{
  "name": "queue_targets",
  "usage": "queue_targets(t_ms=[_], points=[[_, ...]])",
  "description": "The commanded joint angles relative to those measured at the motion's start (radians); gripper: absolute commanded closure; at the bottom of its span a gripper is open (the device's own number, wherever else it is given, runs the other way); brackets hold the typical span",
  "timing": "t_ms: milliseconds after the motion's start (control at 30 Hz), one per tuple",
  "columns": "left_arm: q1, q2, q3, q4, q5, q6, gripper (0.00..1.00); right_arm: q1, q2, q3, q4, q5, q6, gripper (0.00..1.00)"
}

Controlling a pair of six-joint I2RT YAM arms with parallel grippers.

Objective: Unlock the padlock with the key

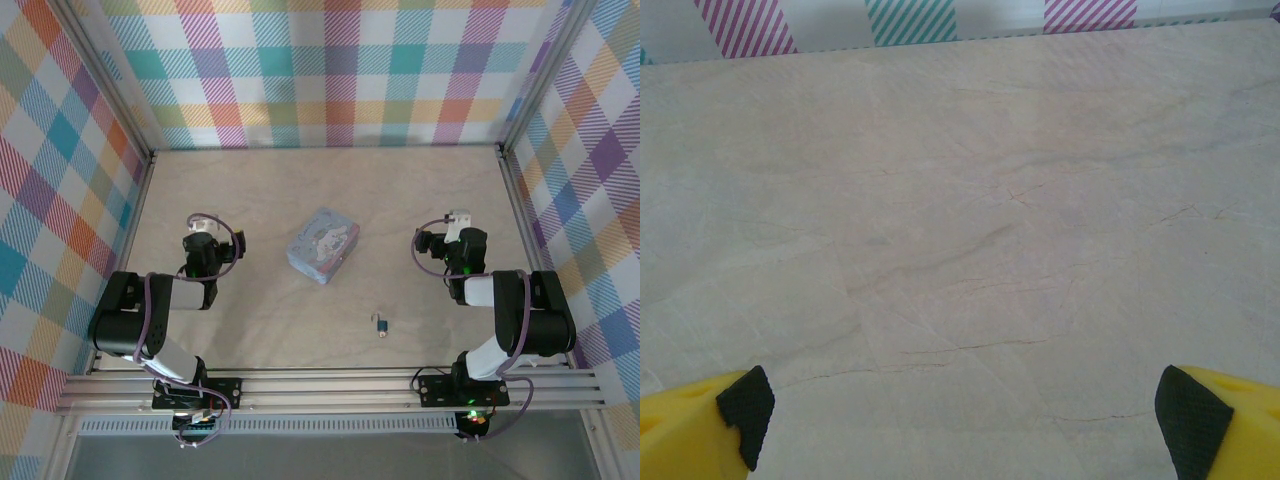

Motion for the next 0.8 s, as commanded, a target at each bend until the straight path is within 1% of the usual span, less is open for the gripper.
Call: queue_targets(t_ms=[0,767], points=[[0.006,0.004,0.007,-0.01,0.011,-0.008,0.0,0.002,-0.007,0.004,0.005,-0.017,0.007,0.0],[0.001,0.004,0.007,-0.011,0.005,-0.006,0.0,0.005,-0.006,0.008,0.0,-0.017,0.006,0.0]])
